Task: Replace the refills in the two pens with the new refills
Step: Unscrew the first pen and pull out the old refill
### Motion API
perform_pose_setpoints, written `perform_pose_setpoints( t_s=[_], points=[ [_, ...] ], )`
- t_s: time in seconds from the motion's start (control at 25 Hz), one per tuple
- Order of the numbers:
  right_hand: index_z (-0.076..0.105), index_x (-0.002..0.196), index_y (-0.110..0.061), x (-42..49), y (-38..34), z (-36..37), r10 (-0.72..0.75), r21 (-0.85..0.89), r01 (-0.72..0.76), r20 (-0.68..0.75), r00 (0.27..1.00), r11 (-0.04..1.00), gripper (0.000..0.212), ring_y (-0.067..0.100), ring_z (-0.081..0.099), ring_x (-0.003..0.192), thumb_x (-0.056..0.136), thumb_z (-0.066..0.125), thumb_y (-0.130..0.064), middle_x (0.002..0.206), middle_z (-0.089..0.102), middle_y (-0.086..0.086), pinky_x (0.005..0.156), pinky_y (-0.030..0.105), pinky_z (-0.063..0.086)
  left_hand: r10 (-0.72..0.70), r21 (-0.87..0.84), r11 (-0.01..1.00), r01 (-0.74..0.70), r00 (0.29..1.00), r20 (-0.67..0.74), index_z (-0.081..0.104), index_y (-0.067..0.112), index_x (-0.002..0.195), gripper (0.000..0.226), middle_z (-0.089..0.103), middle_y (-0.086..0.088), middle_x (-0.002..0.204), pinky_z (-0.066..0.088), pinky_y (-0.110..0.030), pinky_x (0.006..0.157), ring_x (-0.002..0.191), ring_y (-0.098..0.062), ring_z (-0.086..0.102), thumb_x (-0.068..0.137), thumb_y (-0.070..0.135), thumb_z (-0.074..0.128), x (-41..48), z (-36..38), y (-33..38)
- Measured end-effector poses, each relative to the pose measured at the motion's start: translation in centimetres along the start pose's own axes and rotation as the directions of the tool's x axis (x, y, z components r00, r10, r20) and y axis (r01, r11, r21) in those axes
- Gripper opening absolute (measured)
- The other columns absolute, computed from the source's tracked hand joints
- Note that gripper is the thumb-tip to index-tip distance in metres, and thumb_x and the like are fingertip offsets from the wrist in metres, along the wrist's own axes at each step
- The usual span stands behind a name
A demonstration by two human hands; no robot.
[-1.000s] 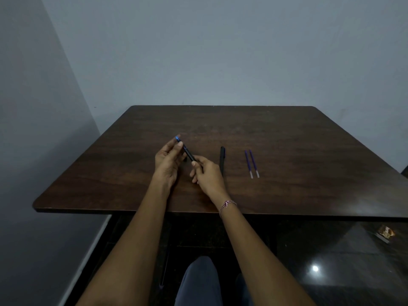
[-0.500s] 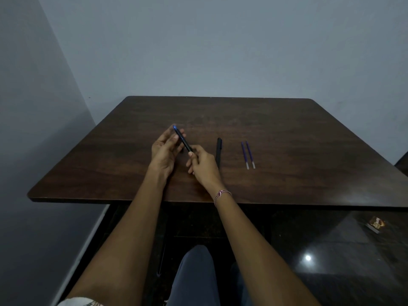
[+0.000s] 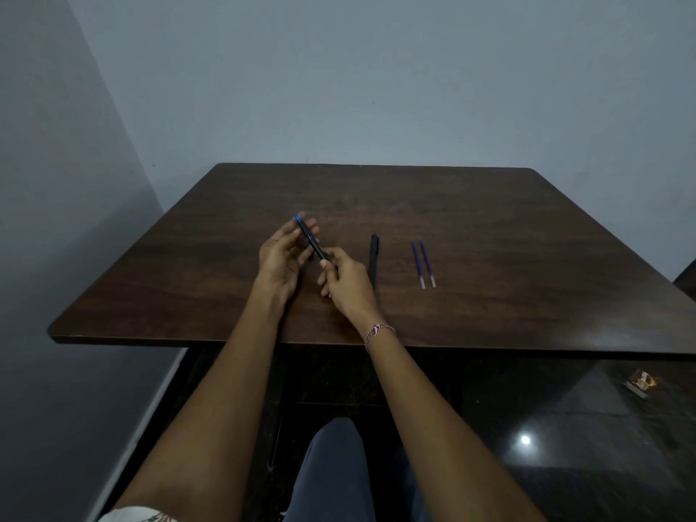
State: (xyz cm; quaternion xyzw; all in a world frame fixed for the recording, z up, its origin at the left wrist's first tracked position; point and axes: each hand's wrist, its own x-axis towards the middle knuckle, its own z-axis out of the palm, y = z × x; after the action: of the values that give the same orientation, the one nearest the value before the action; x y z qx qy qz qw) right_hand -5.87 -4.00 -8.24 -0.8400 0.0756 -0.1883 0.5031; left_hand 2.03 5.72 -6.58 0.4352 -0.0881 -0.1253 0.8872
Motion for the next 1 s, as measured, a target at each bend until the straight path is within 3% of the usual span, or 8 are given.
perform_pose_setpoints(
  t_s=[0.24,0.36,0.44,0.56,0.72,0.84,1.0],
  points=[
    [0.056,0.109,-0.021,-0.17,-0.18,-0.09,-0.019,-0.027,0.019,0.004,1.000,0.999,0.016,-0.006,0.053,0.045,0.098,0.046,-0.020,0.064,0.059,-0.009,0.047,0.005,0.039,0.022,0.036,0.999,-0.020,0.998,-0.051,0.067,0.018,0.102,0.025,0.071,0.006,0.076,0.055,-0.027,0.076,0.076,-0.009,0.067,0.087,0.000,0.058,0.51,-0.35,-0.26],
    [0.055,0.097,-0.025,-0.30,-0.34,-0.10,-0.031,-0.004,0.031,0.015,0.999,1.000,0.007,0.001,0.059,0.057,0.096,0.048,-0.026,0.065,0.062,-0.008,0.060,0.019,0.049,0.029,0.059,0.998,-0.026,0.998,-0.053,0.070,0.020,0.097,0.023,0.069,0.006,0.077,0.055,-0.026,0.075,0.074,-0.009,0.065,0.083,0.003,0.064,0.74,-0.68,-0.41],
    [0.056,0.092,-0.026,-0.33,-0.40,-0.08,-0.036,0.015,0.036,0.021,0.999,0.999,0.008,0.010,0.063,0.065,0.096,0.050,-0.031,0.068,0.064,-0.006,0.068,0.029,0.052,0.016,0.056,0.998,-0.013,0.998,-0.054,0.071,0.019,0.095,0.022,0.068,0.004,0.080,0.053,-0.030,0.083,0.077,-0.010,0.064,0.082,0.003,0.065,0.89,-0.83,-0.52],
    [0.062,0.091,-0.022,-0.35,-0.39,-0.05,-0.050,0.044,0.050,-0.001,0.999,0.998,0.013,0.008,0.061,0.071,0.093,0.055,-0.032,0.075,0.065,-0.006,0.069,0.025,0.049,0.015,0.067,0.998,-0.011,0.998,-0.053,0.071,0.018,0.096,0.021,0.069,0.005,0.082,0.051,-0.034,0.090,0.076,-0.009,0.064,0.081,0.003,0.067,0.99,-0.94,-0.55],
    [0.067,0.107,-0.013,-0.24,-0.44,-0.13,-0.059,0.091,0.060,-0.007,0.998,0.994,0.021,0.002,0.057,0.067,0.089,0.063,-0.022,0.074,0.062,-0.007,0.067,0.021,0.045,0.021,0.044,0.999,-0.019,0.998,-0.065,0.071,0.016,0.097,0.021,0.070,0.005,0.083,0.054,-0.029,0.081,0.075,-0.008,0.065,0.080,0.004,0.068,0.86,-0.83,-0.38],
    [0.054,0.130,-0.018,-0.28,-0.62,-0.27,-0.084,0.123,0.076,0.060,0.995,0.989,0.043,0.008,0.060,0.068,0.088,0.063,-0.016,0.070,0.060,-0.002,0.069,0.019,0.049,0.053,0.044,0.998,-0.050,0.996,-0.072,0.069,0.014,0.096,0.020,0.073,0.008,0.087,0.056,-0.021,0.072,0.077,-0.005,0.065,0.082,0.000,0.064,0.66,-0.58,-0.33],
    [0.053,0.132,-0.022,-0.25,-0.46,-0.30,-0.088,0.158,0.074,0.082,0.993,0.985,0.046,0.001,0.058,0.063,0.088,0.064,-0.014,0.068,0.061,-0.002,0.065,0.014,0.048,0.069,0.037,0.997,-0.066,0.995,-0.074,0.068,0.014,0.094,0.020,0.075,0.010,0.087,0.055,-0.017,0.068,0.076,-0.001,0.067,0.084,-0.002,0.062,0.35,-0.26,-0.25]
  ],
)
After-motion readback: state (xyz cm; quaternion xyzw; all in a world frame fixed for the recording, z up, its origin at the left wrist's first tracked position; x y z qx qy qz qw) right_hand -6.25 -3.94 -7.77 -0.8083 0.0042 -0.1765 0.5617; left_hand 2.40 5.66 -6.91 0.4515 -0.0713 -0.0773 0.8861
